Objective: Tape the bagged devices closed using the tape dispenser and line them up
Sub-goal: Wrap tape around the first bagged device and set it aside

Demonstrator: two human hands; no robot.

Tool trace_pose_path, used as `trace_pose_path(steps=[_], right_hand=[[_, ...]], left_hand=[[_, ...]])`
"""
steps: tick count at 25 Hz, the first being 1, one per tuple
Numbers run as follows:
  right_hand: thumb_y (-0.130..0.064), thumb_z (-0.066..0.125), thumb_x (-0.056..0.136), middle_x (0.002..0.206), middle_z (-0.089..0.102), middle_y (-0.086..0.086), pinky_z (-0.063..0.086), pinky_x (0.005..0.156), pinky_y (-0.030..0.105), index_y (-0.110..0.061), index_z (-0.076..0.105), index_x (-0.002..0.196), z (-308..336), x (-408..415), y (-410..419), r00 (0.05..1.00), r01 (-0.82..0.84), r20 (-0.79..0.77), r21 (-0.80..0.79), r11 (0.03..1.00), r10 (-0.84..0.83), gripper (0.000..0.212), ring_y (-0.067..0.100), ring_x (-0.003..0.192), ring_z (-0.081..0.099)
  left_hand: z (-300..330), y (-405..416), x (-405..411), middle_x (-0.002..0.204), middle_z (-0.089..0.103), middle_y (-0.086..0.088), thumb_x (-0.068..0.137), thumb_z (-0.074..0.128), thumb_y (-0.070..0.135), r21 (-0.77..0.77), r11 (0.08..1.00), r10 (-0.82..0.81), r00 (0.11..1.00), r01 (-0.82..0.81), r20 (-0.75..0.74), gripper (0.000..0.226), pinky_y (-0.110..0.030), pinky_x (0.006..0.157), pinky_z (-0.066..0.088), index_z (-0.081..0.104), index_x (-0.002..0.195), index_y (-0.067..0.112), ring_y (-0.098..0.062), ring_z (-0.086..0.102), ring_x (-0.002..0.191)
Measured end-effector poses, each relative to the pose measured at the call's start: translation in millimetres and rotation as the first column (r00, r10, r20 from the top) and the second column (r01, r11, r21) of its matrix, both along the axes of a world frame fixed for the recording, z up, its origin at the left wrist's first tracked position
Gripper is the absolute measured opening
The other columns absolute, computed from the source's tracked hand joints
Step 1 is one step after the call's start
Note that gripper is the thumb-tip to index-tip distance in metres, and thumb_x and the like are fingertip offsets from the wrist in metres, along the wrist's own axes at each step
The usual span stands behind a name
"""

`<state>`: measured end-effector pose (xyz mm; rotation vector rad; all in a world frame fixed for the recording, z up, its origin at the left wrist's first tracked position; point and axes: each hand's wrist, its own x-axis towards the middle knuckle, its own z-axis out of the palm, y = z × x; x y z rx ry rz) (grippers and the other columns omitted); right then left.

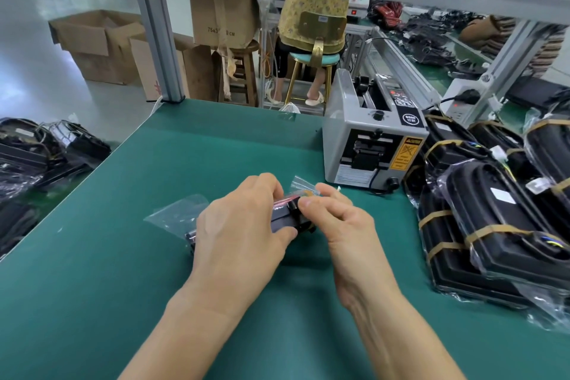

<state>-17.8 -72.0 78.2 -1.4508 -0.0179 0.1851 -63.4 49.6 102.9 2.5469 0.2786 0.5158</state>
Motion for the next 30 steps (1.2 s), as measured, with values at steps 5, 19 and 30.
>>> trace_pose_path(steps=[5, 19, 30], right_hand=[[-0.013, 0.071, 0.079, 0.122, 0.058, -0.006, 0.036, 0.078, 0.011, -0.02, 0.077, 0.063, -0.9, -0.5, 4.0, 0.999, 0.03, 0.042, -0.009, 1.0, -0.029, 0.018, -0.021, 0.103, 0.049], [-0.01, 0.07, 0.079, 0.114, 0.06, -0.002, 0.039, 0.081, 0.014, -0.018, 0.075, 0.061, -0.8, 0.7, 3.0, 0.997, 0.019, 0.07, -0.025, 1.0, -0.017, 0.02, -0.015, 0.098, 0.053], [-0.005, 0.067, 0.079, 0.106, 0.063, -0.003, 0.042, 0.076, 0.004, -0.012, 0.073, 0.059, -4.5, -3.3, 9.1, 0.993, 0.088, 0.074, 0.008, 0.996, -0.089, 0.022, -0.014, 0.097, 0.055]], left_hand=[[0.3, -1.1, 0.3, 0.078, 0.052, 0.014, 0.069, 0.076, 0.04, -0.007, 1.0, 0.012, 1.0, -0.012, 0.009, 0.036, -0.032, 0.058, 0.025, 0.044, 0.085, 0.032, -0.016, 0.044, 0.068], [0.1, -2.2, 1.7, 0.075, 0.052, 0.012, 0.068, 0.077, 0.039, 0.024, 1.0, 0.012, 0.999, -0.013, 0.031, 0.035, -0.016, 0.051, 0.021, 0.047, 0.084, 0.029, -0.018, 0.045, 0.067], [5.2, -2.7, 0.7, 0.077, 0.056, 0.01, 0.071, 0.071, 0.044, 0.027, 1.0, 0.013, 1.0, -0.012, -0.009, 0.03, -0.03, 0.057, 0.028, 0.049, 0.084, 0.028, -0.019, 0.051, 0.071]])
